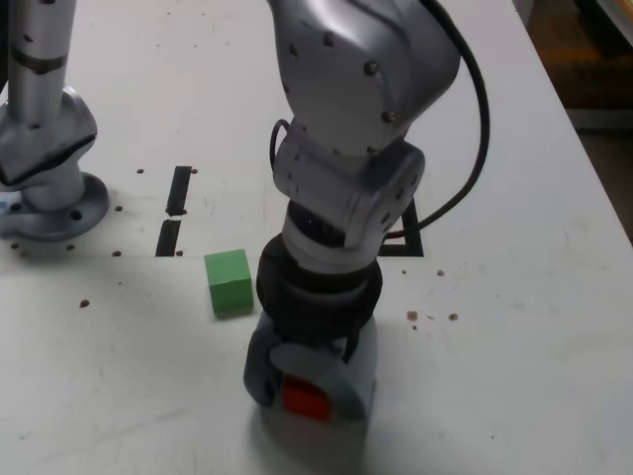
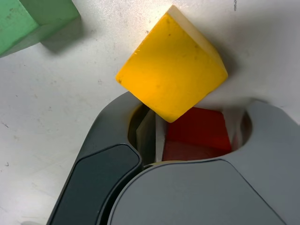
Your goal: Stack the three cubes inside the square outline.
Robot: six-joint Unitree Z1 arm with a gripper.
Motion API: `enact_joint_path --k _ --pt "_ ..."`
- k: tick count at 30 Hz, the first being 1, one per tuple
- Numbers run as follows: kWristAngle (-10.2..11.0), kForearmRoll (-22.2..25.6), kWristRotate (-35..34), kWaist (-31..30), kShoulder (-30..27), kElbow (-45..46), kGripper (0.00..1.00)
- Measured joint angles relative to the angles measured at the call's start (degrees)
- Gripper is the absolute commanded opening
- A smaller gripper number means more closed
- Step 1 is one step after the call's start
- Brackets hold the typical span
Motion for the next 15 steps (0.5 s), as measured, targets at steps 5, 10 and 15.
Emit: enact_joint_path --k 5,10,15 --pt "0.75 -0.01 -0.44 0.06 -1.82 -0.45 0.31" --pt "0.82 0.97 -0.64 0.13 -2.48 -0.45 0.26" --pt "0.82 2.09 -0.76 0.33 -3.18 -0.45 0.2"
